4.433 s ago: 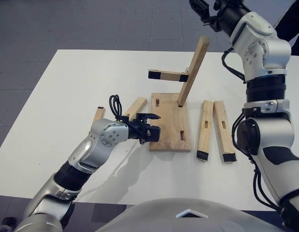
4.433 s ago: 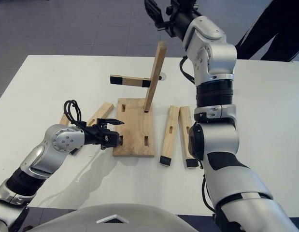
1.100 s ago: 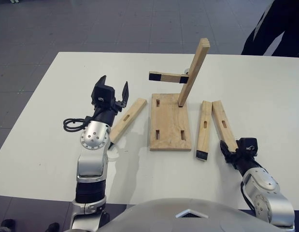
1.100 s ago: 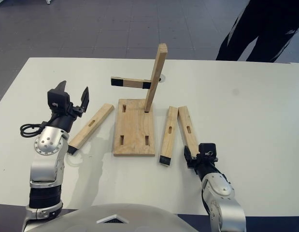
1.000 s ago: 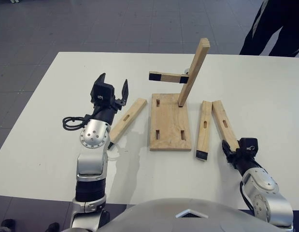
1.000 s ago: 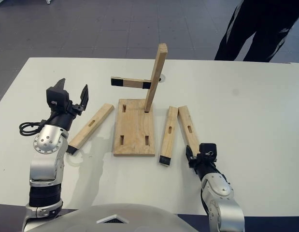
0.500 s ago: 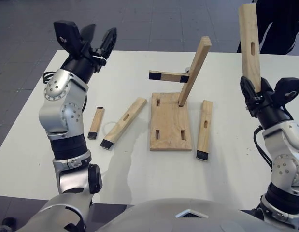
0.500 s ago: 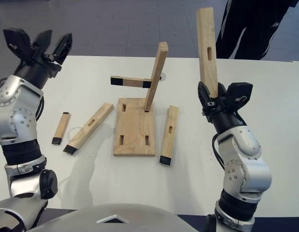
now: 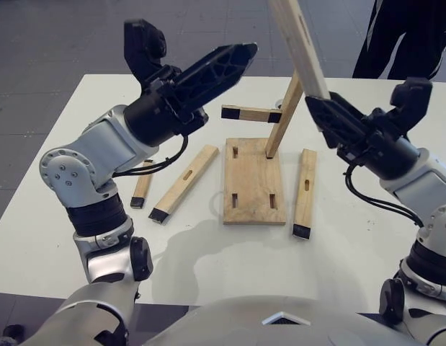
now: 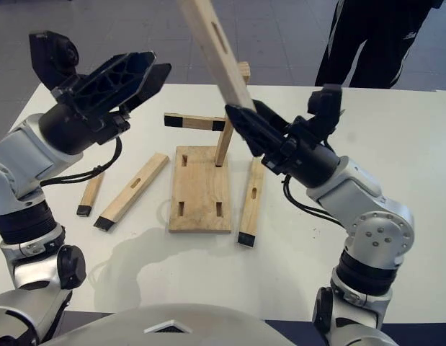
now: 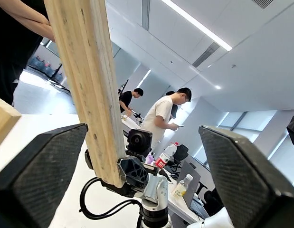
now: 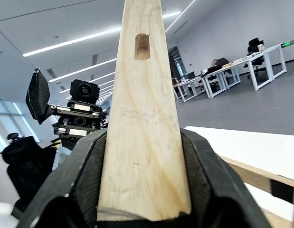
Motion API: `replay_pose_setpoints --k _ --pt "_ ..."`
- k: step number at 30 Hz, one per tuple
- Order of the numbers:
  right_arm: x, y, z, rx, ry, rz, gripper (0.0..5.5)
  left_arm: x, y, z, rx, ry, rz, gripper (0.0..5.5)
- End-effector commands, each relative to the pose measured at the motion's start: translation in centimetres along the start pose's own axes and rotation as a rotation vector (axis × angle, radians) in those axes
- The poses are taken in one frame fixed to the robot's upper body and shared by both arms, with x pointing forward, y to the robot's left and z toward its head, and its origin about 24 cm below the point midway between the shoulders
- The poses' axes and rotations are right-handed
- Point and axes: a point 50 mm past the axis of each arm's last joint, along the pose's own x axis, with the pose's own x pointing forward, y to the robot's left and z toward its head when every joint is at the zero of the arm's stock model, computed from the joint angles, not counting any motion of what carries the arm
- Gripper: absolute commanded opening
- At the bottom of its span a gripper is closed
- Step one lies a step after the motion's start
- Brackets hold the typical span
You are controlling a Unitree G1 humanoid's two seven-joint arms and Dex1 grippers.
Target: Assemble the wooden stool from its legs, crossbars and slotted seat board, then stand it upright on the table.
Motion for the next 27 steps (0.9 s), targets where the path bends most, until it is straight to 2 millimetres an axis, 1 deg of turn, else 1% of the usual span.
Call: replay_pose_setpoints --k 1,4,9,12,16,18,23,27 --pt "1.2 0.8 -0.3 0.043 0.027 0.124 2.04 0.0 0.7 -1.6 -0.049 0.066 0.050 4.30" --pt "1.9 1.1 -0.5 0.057 0.038 0.178 2.04 -0.1 1.3 -2.5 -0.076 0.086 0.069 4.30" --pt "2.3 1.6 -1.0 0.070 0.071 0.220 2.04 0.5 1.3 -2.1 -0.097 0.049 0.032 4.30" --pt "2.1 1.8 -1.6 0.095 0.093 0.233 2.04 0.5 0.7 -1.1 -0.106 -0.006 -0.020 4.30" --pt "1.8 2.1 -2.1 0.146 0.090 0.273 2.04 0.3 0.0 -0.8 -0.116 -0.012 -0.071 4.30" --pt "1.6 2.0 -2.3 0.171 0.084 0.281 2.04 0.1 -0.3 -0.9 -0.117 0.008 -0.094 4.30" --pt "1.3 1.9 -2.7 0.190 0.100 0.286 2.04 -0.5 -0.2 -1.6 -0.108 0.054 -0.076 4.30" --pt "1.3 1.9 -3.0 0.187 0.117 0.286 2.04 -0.5 0.1 -2.0 -0.099 0.067 -0.053 3.69"
